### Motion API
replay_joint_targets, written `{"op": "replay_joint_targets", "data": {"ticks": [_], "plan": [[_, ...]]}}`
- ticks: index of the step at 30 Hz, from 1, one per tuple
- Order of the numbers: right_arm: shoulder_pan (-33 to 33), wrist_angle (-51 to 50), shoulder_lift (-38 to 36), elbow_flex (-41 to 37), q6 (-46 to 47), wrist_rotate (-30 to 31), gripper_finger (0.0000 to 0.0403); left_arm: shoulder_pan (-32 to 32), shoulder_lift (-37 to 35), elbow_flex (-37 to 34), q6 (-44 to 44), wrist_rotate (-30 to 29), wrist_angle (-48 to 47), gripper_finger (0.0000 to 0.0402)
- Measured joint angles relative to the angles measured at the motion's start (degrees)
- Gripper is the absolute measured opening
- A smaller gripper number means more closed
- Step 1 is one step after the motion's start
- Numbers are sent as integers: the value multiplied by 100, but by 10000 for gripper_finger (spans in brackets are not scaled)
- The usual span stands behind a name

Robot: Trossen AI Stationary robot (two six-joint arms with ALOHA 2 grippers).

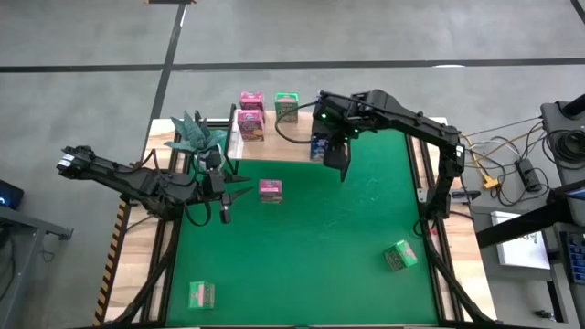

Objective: Stack cereal on shelf
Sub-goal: Put the blue cereal box on the shelf aligned with the other blue cereal boxes

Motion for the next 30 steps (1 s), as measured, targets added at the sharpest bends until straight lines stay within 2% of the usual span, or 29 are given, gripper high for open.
{"op": "replay_joint_targets", "data": {"ticks": [30], "plan": [[-20, 184, 9, -282, -3, 119, 164, -1, 0, 0, 15, -2, 2, 88]]}}
